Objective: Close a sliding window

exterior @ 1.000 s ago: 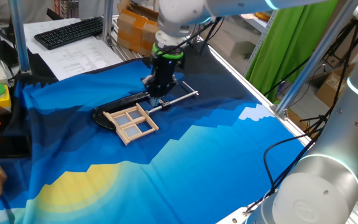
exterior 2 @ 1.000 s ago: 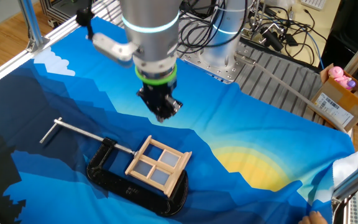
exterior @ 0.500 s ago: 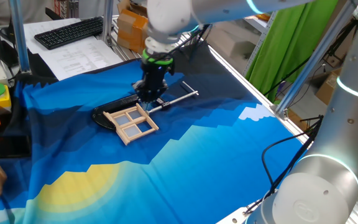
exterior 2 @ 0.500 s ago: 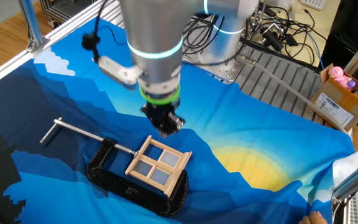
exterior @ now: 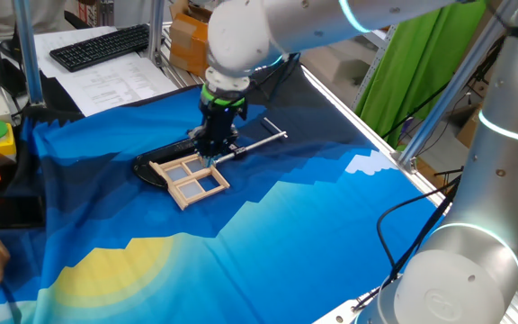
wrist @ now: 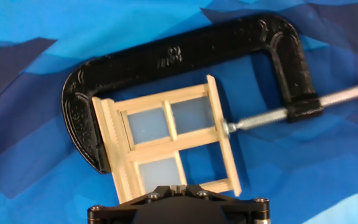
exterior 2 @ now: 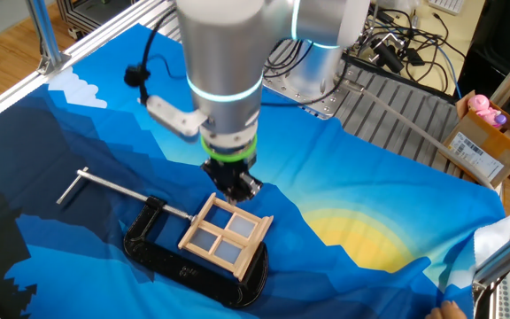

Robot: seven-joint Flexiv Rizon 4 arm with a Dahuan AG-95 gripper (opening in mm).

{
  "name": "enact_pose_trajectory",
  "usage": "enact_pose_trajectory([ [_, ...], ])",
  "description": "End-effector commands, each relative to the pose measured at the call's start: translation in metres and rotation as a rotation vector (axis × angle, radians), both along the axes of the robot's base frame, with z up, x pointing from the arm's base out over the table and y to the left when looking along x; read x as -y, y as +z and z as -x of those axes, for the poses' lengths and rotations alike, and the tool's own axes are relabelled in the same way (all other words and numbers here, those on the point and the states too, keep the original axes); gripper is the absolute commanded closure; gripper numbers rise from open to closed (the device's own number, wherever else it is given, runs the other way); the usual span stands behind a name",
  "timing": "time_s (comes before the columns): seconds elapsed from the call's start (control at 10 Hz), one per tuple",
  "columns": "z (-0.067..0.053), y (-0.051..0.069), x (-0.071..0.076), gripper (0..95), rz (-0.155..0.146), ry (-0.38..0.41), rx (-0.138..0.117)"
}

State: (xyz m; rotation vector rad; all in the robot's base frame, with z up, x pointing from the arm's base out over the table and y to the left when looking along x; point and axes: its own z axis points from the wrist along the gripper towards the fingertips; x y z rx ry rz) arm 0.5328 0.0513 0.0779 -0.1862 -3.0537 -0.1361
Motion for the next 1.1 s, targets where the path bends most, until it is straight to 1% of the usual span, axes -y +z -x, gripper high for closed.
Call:
enact_pose_trajectory([
  [0.1,0.002,-0.011,-0.008,95.0,0.002,-0.006,0.006],
  [0.3,0.004,-0.018,-0.014,95.0,0.008,-0.014,0.005],
  [0.4,0.006,-0.024,-0.017,95.0,0.009,-0.012,0.011],
  [0.5,0.006,-0.026,-0.017,95.0,0.006,-0.001,0.003],
  [0.7,0.006,-0.027,-0.015,95.0,0.005,0.006,0.001],
  [0.8,0.006,-0.027,-0.015,95.0,0.007,0.001,0.005],
  [0.9,0.006,-0.027,-0.015,95.0,0.029,-0.011,0.013],
  [1.0,0.006,-0.027,-0.015,95.0,0.058,-0.019,0.015],
  [1.1,0.006,-0.027,-0.015,95.0,0.104,-0.016,-0.005],
])
